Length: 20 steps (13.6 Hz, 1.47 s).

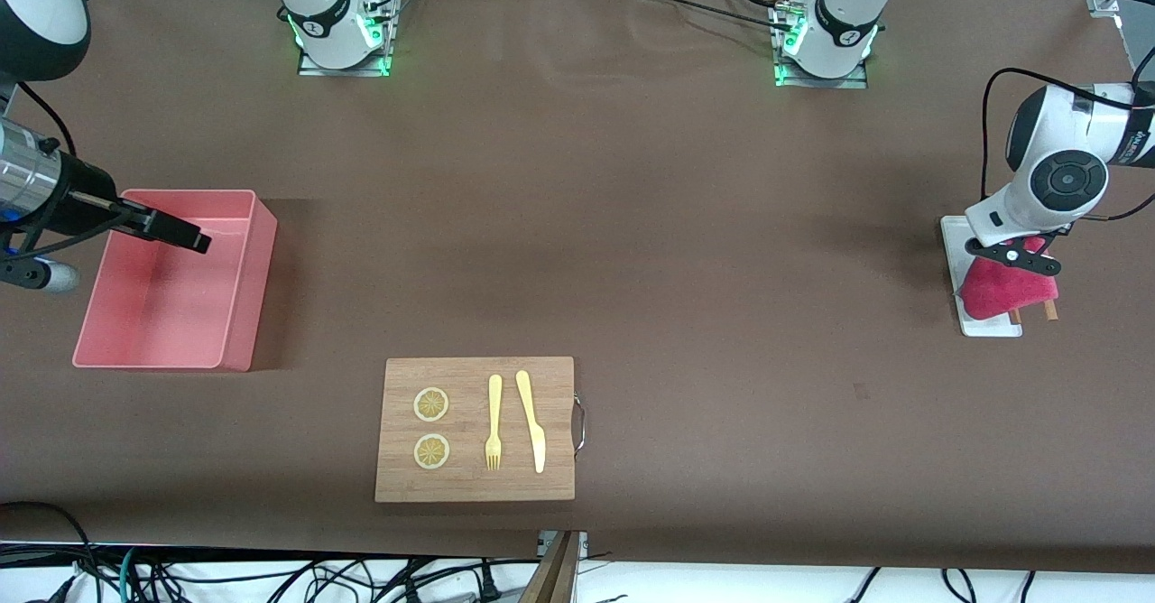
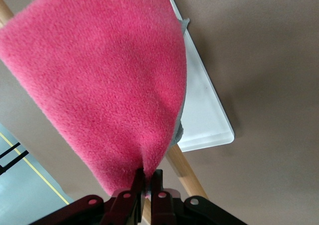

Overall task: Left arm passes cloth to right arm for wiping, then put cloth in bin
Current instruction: 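Carry the cloth to the middle while the right gripper reaches toward it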

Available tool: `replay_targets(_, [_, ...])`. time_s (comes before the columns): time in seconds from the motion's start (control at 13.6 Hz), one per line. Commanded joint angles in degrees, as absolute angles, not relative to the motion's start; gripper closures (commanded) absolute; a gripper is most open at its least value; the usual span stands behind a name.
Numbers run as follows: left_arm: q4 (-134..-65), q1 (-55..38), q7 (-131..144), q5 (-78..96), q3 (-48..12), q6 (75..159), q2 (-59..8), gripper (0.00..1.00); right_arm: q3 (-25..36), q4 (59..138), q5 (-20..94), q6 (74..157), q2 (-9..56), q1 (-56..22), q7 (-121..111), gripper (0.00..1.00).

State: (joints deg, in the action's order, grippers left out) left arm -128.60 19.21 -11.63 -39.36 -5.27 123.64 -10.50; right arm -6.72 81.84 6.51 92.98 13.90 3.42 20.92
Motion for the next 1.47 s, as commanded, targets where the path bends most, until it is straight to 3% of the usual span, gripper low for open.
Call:
replay_targets(0.0, [-128.2,19.2,-11.4,-41.1,-6.5,120.3,-9.4,0.98,-9.7,82.2,9.6,96.1,15.4,3.6,28.7,0.0])
replay_targets(0.37, [-124.8,19.2,-12.5,-40.0,-9.8,113.9,-7.1,1.0,-14.8,82.2,12.0,104.0,18.8,2.9,43.6,0.0])
replay_targets(0.88, [-102.9,19.0,-13.7,-24.5,-23.6,84.8,-7.6,1.0,-21.4,82.3,12.3,115.7,24.2,-0.3,64.0,0.0])
replay_targets(1.1, [-97.6,18.1,-8.9,-12.9,-25.2,79.5,-7.8,1.0,-23.4,82.3,12.4,122.8,26.9,-2.4,74.1,0.0])
replay_targets(1.4, [-96.3,13.9,7.1,7.1,-25.3,78.1,-9.5,1.0,-24.7,82.3,12.3,131.6,31.1,-5.7,82.3,0.0])
